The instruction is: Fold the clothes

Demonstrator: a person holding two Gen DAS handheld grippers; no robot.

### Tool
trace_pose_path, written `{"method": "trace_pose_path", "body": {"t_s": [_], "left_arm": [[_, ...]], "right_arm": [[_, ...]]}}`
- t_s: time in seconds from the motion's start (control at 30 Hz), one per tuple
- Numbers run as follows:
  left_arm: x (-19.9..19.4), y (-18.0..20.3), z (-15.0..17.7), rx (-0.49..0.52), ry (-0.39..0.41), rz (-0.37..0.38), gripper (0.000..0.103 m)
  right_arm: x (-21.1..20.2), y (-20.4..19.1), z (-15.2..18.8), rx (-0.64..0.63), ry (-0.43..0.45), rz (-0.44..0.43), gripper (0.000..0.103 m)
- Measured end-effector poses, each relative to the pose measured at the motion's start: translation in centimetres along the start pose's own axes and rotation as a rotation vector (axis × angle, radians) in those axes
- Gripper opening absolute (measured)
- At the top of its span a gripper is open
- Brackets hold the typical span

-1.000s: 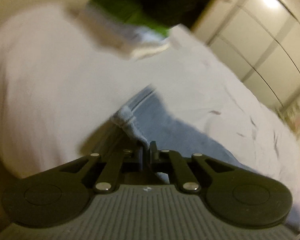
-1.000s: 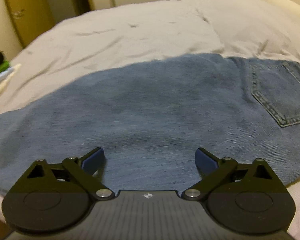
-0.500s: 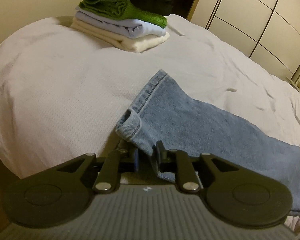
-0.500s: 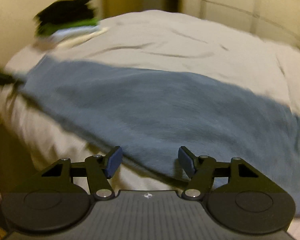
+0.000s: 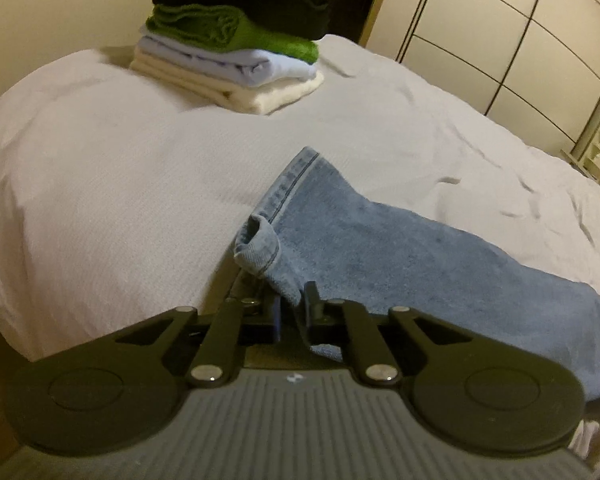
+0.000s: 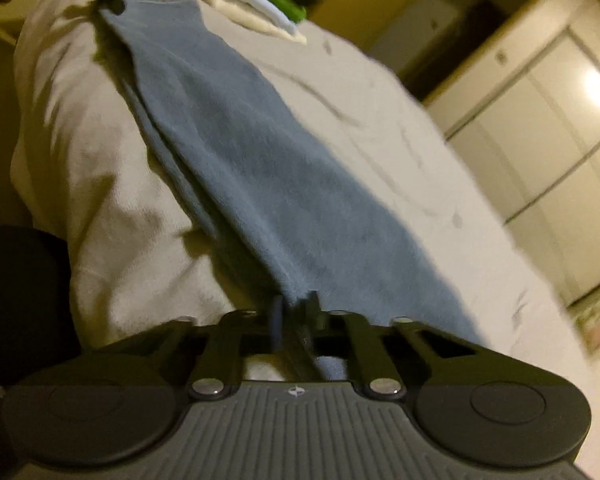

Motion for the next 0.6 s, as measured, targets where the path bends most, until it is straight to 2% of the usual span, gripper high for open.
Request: {"method": "trace_pose_path", "body": {"t_s": [0.1,0.23,0.4,0.5,0.6], "left_arm": [[0.0,0.4,0.5,0.03,0.006,-0.006,0.007],[0.6,0.8,1.3,0.068,0.006,-0.033,0.008],[-0.3,0.8,0.9,0.097,0.046,-0.039,0.007],[-0.6,0.6,1.4,0.083,0.033,-0.046,0.01],[-0.8,0.5,1.9,0.07,0.021,-0.052,0.011]], "right_arm": [[-0.9,0.3,-0.4,-0.006,0.042,0.028,0.0],[0.1,0.0,0.4,-0.005,0.002,0.02,0.0],[1.0,-0.4,1.3,0.006,-0.029,0.02,0.0],[1.0,0.2,1.2,0.062,-0.031,0.03,0.0],[2.0,0.2,1.9,0.12,-0.068,-0.005,0.0]]}}
Point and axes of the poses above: each gripper's, at about its wrist camera, not at the fingertips, and x roughly the way its jaws point, y to its right, z to its underside, the point moved 6 cm from there along x, roughly the way its jaws point, and after that the axes turned 14 degrees about x, right-handed, at the moved point
